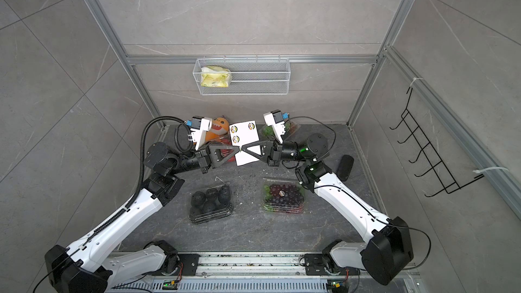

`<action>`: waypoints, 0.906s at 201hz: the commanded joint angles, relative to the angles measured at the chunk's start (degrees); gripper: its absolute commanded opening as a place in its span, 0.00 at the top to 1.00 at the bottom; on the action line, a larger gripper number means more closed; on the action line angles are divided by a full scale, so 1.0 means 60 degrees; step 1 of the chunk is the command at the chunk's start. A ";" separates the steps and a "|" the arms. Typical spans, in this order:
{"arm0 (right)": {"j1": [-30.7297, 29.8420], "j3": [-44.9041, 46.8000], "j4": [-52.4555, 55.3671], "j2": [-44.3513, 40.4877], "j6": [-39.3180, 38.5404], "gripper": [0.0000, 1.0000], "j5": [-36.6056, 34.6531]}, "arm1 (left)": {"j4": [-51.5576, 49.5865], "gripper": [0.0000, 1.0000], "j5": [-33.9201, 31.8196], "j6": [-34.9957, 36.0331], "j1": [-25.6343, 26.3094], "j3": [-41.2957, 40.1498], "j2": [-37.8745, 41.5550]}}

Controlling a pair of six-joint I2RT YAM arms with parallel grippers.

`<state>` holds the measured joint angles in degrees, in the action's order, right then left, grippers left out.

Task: Label fruit boxes
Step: Adjust the label sticker.

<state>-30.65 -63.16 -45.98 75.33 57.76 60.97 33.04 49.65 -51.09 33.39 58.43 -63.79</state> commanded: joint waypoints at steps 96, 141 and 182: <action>0.0333 0.0234 -0.0335 -0.0119 0.0265 0.89 -0.0014 | 0.0156 1.00 0.0372 0.0089 -0.0111 0.0127 0.0226; 0.0332 0.0258 -0.0603 -0.0089 0.0457 0.84 0.0193 | 0.0225 1.00 0.0339 -0.0020 -0.0115 0.0163 0.0086; 0.0319 0.0235 -0.0628 -0.0045 0.0474 0.91 0.0294 | 0.0254 1.00 0.0325 -0.0054 -0.0105 0.0153 0.0041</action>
<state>-28.84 -62.17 -47.27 75.42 59.92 61.39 32.56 50.19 -51.46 32.95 58.43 -64.31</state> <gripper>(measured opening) 0.097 0.051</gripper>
